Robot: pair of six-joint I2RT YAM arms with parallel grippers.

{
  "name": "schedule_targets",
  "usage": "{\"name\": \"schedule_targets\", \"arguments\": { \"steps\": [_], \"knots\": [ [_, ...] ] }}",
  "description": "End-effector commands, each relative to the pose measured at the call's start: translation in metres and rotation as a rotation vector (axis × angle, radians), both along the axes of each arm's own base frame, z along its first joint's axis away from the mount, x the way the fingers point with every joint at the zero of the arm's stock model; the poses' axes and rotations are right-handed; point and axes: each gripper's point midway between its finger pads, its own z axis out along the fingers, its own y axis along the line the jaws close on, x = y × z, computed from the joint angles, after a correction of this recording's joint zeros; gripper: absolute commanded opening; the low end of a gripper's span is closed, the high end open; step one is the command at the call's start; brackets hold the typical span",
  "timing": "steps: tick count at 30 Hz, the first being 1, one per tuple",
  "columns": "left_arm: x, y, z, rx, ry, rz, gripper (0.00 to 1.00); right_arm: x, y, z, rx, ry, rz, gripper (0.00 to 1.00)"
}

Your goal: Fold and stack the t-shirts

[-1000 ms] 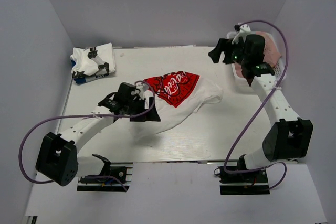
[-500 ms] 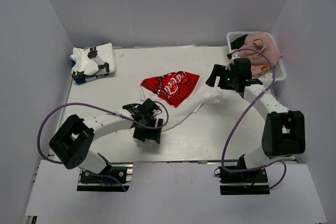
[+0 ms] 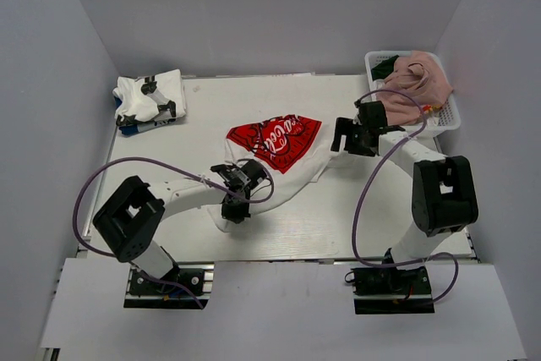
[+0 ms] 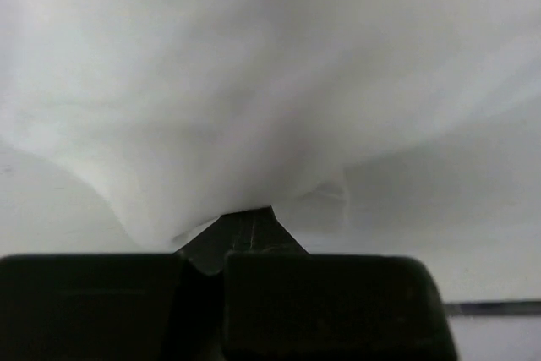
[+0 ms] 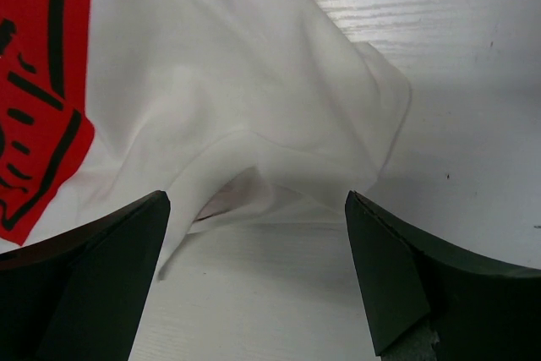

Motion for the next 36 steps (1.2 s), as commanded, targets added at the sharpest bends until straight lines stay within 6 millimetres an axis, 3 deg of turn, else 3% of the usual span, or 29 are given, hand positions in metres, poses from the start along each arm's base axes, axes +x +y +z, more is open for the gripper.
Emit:
{"name": "schedule_targets", "arguments": {
  "steps": [1,5,7,9,10,11,12,14,15,17,18,20,21,24,25,26,28,29,30,32,33,35,36],
  "knots": [
    [0.037,0.019,0.029,0.1,-0.201,0.131,0.0,0.004,-0.001,0.001,-0.069,0.0,-0.016,0.89],
    [0.064,0.019,0.079,0.041,-0.391,0.19,0.0,0.001,-0.011,-0.023,-0.151,0.059,-0.073,0.88],
    [0.075,0.023,0.106,0.007,-0.489,0.214,0.0,0.005,-0.019,-0.028,-0.178,0.043,-0.116,0.8],
    [0.086,0.024,0.131,-0.017,-0.571,0.236,0.0,0.014,-0.016,-0.023,-0.147,0.005,-0.12,0.4],
    [0.093,0.03,0.145,-0.006,-0.63,0.264,0.0,0.019,-0.018,-0.016,-0.156,-0.024,-0.131,0.26],
    [0.097,0.033,0.162,-0.016,-0.68,0.281,0.0,0.029,-0.016,-0.006,-0.162,-0.076,-0.123,0.17],
    [0.102,0.035,0.181,-0.027,-0.727,0.306,0.0,0.037,-0.023,0.01,-0.19,-0.134,-0.16,0.0],
    [0.113,0.049,0.223,-0.021,-0.844,0.378,0.0,0.051,-0.025,0.038,-0.182,-0.198,-0.191,0.0],
    [0.113,0.054,0.243,-0.044,-0.892,0.41,0.0,0.055,-0.027,0.069,-0.169,-0.276,-0.203,0.0],
    [0.117,0.062,0.268,-0.04,-0.964,0.377,0.0,0.063,-0.031,0.103,-0.192,-0.369,-0.195,0.0],
    [0.121,0.052,0.281,-0.138,-0.992,0.357,0.01,0.058,-0.028,0.124,-0.17,-0.399,-0.184,0.0],
    [0.123,0.034,0.271,-0.175,-0.985,0.24,0.22,0.056,-0.018,0.154,-0.125,-0.454,-0.137,0.0],
    [0.123,0.021,0.273,-0.206,-0.998,0.168,0.36,0.054,-0.017,0.161,-0.123,-0.463,-0.12,0.0],
    [0.118,-0.017,0.234,-0.228,-0.845,-0.011,0.74,0.039,-0.003,0.183,-0.073,-0.504,-0.042,0.0],
    [0.118,-0.024,0.228,-0.234,-0.822,-0.045,0.99,0.032,0.0,0.197,-0.054,-0.531,-0.025,0.0],
    [0.117,-0.032,0.217,-0.239,-0.804,-0.093,1.0,0.03,0.0,0.2,-0.051,-0.537,-0.023,0.0],
    [0.111,-0.065,0.198,-0.329,-0.745,-0.247,1.0,0.025,-0.001,0.206,-0.044,-0.553,-0.026,0.0],
    [0.106,-0.076,0.185,-0.361,-0.707,-0.301,1.0,0.024,-0.002,0.203,-0.045,-0.546,-0.03,0.0],
    [0.094,-0.099,0.169,-0.426,-0.629,-0.393,1.0,0.023,-0.002,0.201,-0.044,-0.54,-0.034,0.0],
    [0.085,-0.123,0.157,-0.499,-0.57,-0.463,1.0,0.022,-0.003,0.19,-0.05,-0.508,-0.042,0.0],
    [0.071,-0.138,0.151,-0.554,-0.518,-0.523,1.0,0.023,-0.003,0.187,-0.051,-0.5,-0.042,0.0],
    [0.057,-0.158,0.122,-0.57,-0.432,-0.595,1.0,0.024,-0.004,0.173,-0.055,-0.458,-0.052,0.0],
    [0.056,-0.165,0.117,-0.569,-0.422,-0.607,1.0,0.024,-0.004,0.171,-0.055,-0.451,-0.055,0.0]
  ]
}}
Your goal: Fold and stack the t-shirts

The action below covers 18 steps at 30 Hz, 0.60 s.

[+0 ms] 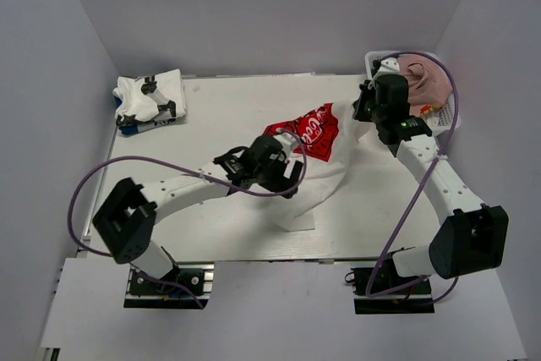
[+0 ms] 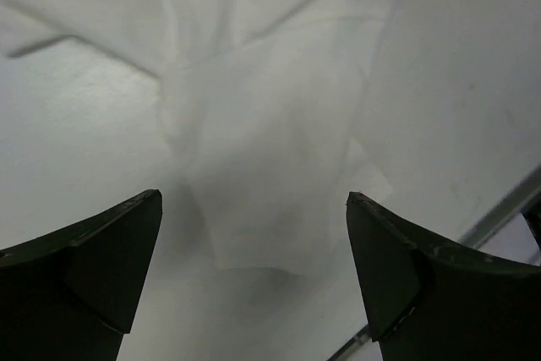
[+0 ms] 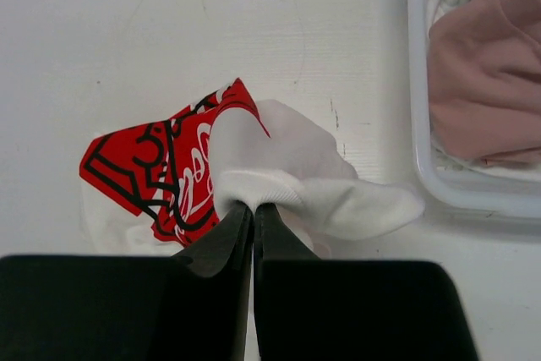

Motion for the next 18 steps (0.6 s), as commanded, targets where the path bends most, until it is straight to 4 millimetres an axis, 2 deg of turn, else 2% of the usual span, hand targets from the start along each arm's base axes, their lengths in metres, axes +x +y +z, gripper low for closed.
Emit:
{"name": "schedule_targets", "arguments": {
  "steps": [1,2,3,6,10,11,12,13,14,15,16,17,18],
  "knots": [
    [-0.03,-0.052,0.007,-0.121,0.041,-0.232,1.0,0.001,0.001,-0.014,0.002,0.044,-0.003,0.0],
    [-0.037,-0.058,-0.015,-0.077,0.085,-0.25,1.0,0.002,0.001,-0.018,0.005,0.055,-0.009,0.0],
    [-0.035,-0.064,-0.02,-0.055,0.087,-0.246,1.0,0.002,0.001,-0.022,0.005,0.065,-0.006,0.0],
    [-0.035,-0.056,-0.058,0.095,0.116,-0.2,0.98,0.002,-0.001,-0.025,0.0,0.068,-0.015,0.0],
    [-0.026,-0.042,-0.083,0.215,0.12,-0.123,0.86,0.0,-0.006,-0.02,-0.009,0.052,-0.035,0.0],
    [-0.028,-0.04,-0.088,0.231,0.132,-0.123,0.78,0.0,-0.007,-0.019,-0.009,0.049,-0.037,0.0],
    [-0.03,-0.045,-0.088,0.229,0.13,-0.132,0.57,-0.001,-0.009,-0.014,-0.008,0.036,-0.043,0.0],
    [-0.03,-0.045,-0.088,0.229,0.13,-0.132,0.47,-0.002,-0.008,-0.014,-0.009,0.033,-0.04,0.0],
    [-0.028,-0.043,-0.094,0.246,0.13,-0.125,0.33,-0.003,-0.009,-0.009,-0.006,0.021,-0.044,0.0],
    [-0.023,-0.044,-0.093,0.245,0.124,-0.079,0.0,-0.004,-0.01,-0.009,-0.007,0.021,-0.045,0.0],
    [-0.012,-0.033,-0.094,0.283,0.087,0.003,0.0,-0.005,-0.01,-0.006,-0.004,0.014,-0.044,0.0],
    [-0.002,-0.039,-0.066,0.221,0.044,0.064,0.0,-0.006,-0.009,-0.003,-0.004,0.007,-0.047,0.0],
    [0.008,-0.035,-0.048,0.194,0.007,0.109,0.0,-0.008,-0.016,0.003,-0.016,-0.01,-0.075,0.0]
  ]
}}
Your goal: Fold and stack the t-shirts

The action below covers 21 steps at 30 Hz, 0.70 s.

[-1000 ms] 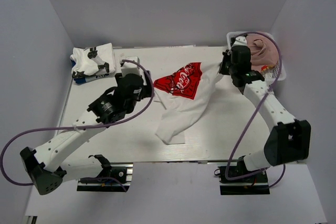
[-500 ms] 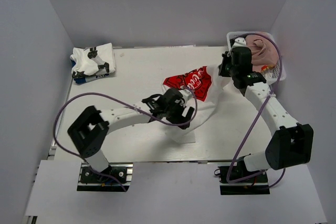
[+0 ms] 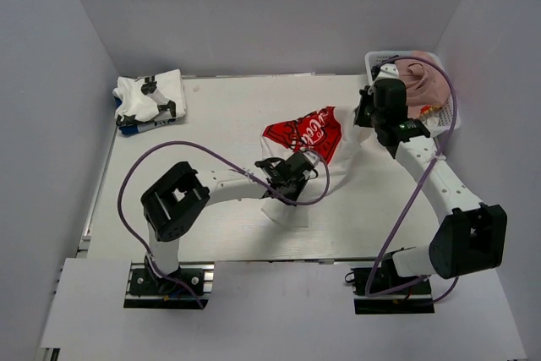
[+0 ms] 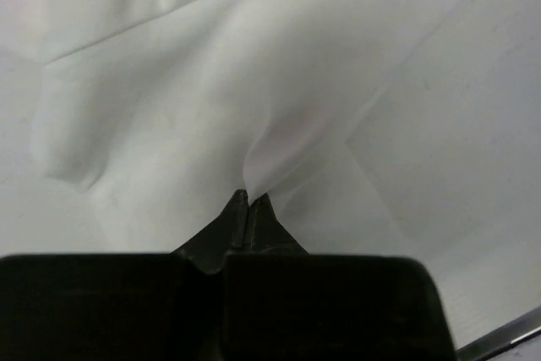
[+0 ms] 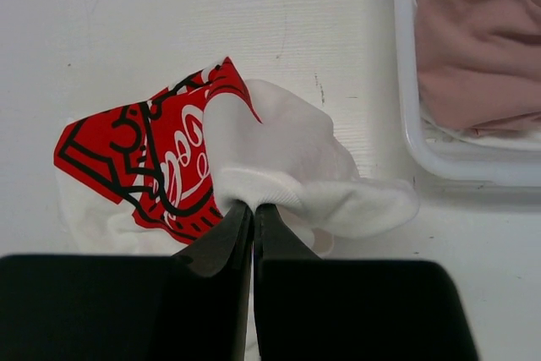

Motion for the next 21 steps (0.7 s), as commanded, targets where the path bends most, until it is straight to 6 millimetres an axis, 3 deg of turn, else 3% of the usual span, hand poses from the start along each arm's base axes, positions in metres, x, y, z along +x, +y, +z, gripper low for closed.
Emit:
{"name": "schedule_targets", "arguments": {
  "steps": [1,2,3,5,6,7,9,10,11,14,17,18,19,21],
  "knots": [
    [0.04,0.009,0.071,-0.063,-0.212,0.193,0.0,-0.004,-0.014,0.038,-0.004,-0.108,-0.065,0.0],
    [0.05,0.009,0.101,-0.122,-0.288,0.23,0.0,-0.008,-0.017,0.055,0.001,-0.147,-0.069,0.0],
    [0.062,0.026,0.157,-0.186,-0.426,0.307,0.0,-0.009,-0.017,0.066,0.003,-0.173,-0.071,0.0],
    [0.07,0.047,0.215,-0.245,-0.564,0.377,0.0,-0.014,-0.021,0.102,0.002,-0.246,-0.072,0.0],
    [0.076,0.068,0.245,-0.259,-0.647,0.467,0.0,-0.02,-0.021,0.118,0.017,-0.28,-0.066,0.0],
    [0.07,0.088,0.288,-0.329,-0.711,0.51,0.0,-0.028,-0.018,0.137,0.033,-0.323,-0.043,0.0],
    [0.066,0.113,0.343,-0.407,-0.828,0.557,0.0,-0.049,-0.02,0.187,0.051,-0.447,-0.014,0.0],
    [0.052,0.129,0.38,-0.496,-0.871,0.565,0.0,-0.056,-0.015,0.204,0.07,-0.494,0.021,0.0],
    [0.045,0.139,0.408,-0.562,-0.916,0.562,0.0,-0.078,-0.021,0.24,0.078,-0.59,0.028,0.0],
    [0.019,0.183,0.464,-0.732,-1.0,0.613,0.0,-0.102,-0.024,0.285,0.063,-0.72,0.061,0.0],
    [-0.01,0.219,0.514,-0.892,-1.057,0.602,0.0,-0.154,-0.02,0.341,0.055,-0.874,0.172,0.0],
    [-0.02,0.229,0.531,-0.937,-1.077,0.591,0.0,-0.164,-0.015,0.349,0.053,-0.895,0.213,0.0],
    [-0.026,0.238,0.542,-0.971,-1.091,0.59,0.0,-0.185,-0.018,0.376,0.05,-0.964,0.229,0.0],
    [-0.043,0.246,0.571,-1.053,-1.125,0.525,0.0,-0.202,-0.013,0.392,0.046,-1.008,0.281,0.0]
  ]
}}
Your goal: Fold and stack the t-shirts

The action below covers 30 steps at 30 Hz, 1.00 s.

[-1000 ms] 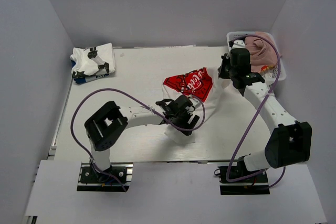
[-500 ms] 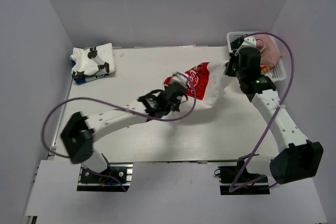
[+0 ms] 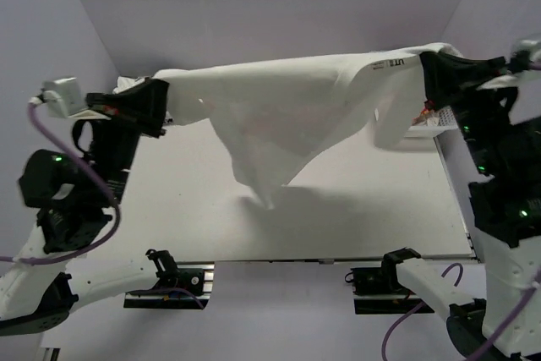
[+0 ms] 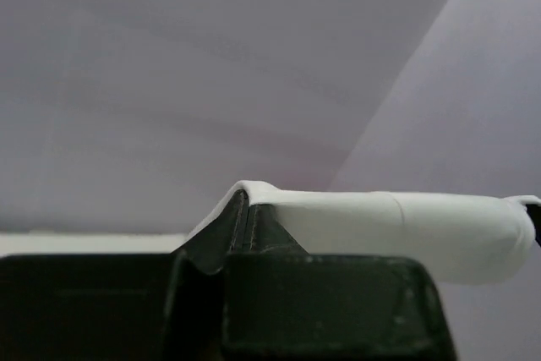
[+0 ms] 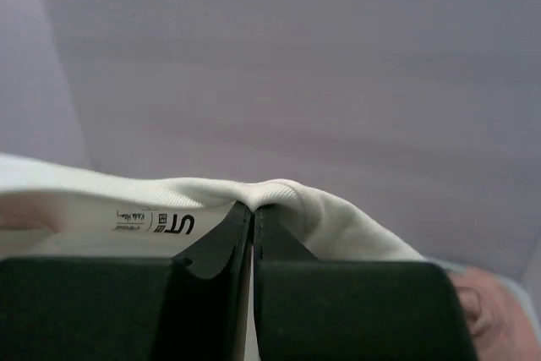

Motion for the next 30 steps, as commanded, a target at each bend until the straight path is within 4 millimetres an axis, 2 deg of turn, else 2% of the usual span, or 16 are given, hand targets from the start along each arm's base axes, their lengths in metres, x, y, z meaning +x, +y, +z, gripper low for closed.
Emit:
{"name": "schedule_targets", "arguments": {
  "steps": [1,5,8,9,13,14,16,19,20,22,23,24,26,27,28,30],
  "knots": [
    [-0.019,0.012,0.041,-0.001,-0.118,-0.041,0.0,-0.051,-0.001,0.062,-0.051,-0.206,0.05,0.0],
    [-0.025,0.017,0.072,0.005,-0.149,-0.048,0.0,-0.07,0.001,0.084,-0.042,-0.268,0.084,0.0],
    [-0.006,0.011,0.066,0.024,-0.099,0.029,0.0,-0.047,0.005,0.076,-0.015,-0.21,0.082,0.0],
    [0.009,0.0,0.058,0.051,-0.068,0.063,0.0,-0.029,0.007,0.069,0.014,-0.163,0.075,0.0],
    [0.071,-0.022,0.007,0.165,0.081,0.373,0.0,0.065,0.023,-0.013,0.029,0.119,0.041,0.0],
    [0.085,-0.025,-0.006,0.194,0.123,0.446,0.0,0.103,0.033,-0.046,0.034,0.226,0.041,0.0],
    [0.125,-0.052,-0.062,0.338,0.234,0.549,0.0,0.135,0.041,-0.099,0.024,0.359,0.038,0.0],
    [0.18,-0.047,-0.125,0.402,0.343,0.604,0.04,0.185,0.062,-0.192,0.031,0.564,0.068,0.0],
    [0.205,-0.054,-0.177,0.42,0.453,0.577,0.06,0.192,0.064,-0.223,0.046,0.636,0.059,0.0],
    [0.245,-0.03,-0.232,0.413,0.575,0.578,0.21,0.212,0.074,-0.29,0.039,0.781,0.057,0.0],
    [0.258,-0.029,-0.261,0.427,0.638,0.555,0.35,0.217,0.075,-0.307,0.033,0.818,0.055,0.0],
    [0.28,-0.029,-0.311,0.492,0.722,0.533,0.88,0.229,0.08,-0.349,0.012,0.909,0.049,0.0],
    [0.293,-0.043,-0.338,0.542,0.805,0.468,1.0,0.236,0.083,-0.364,-0.018,0.963,0.058,0.2],
    [0.299,-0.044,-0.348,0.545,0.839,0.462,1.0,0.243,0.085,-0.389,-0.042,1.036,0.05,0.59],
    [0.312,-0.049,-0.353,0.548,0.854,0.445,1.0,0.243,0.083,-0.395,-0.066,1.061,0.034,0.82],
    [0.314,-0.053,-0.356,0.537,0.87,0.403,1.0,0.244,0.09,-0.392,-0.079,1.054,0.062,0.9]
  ]
}}
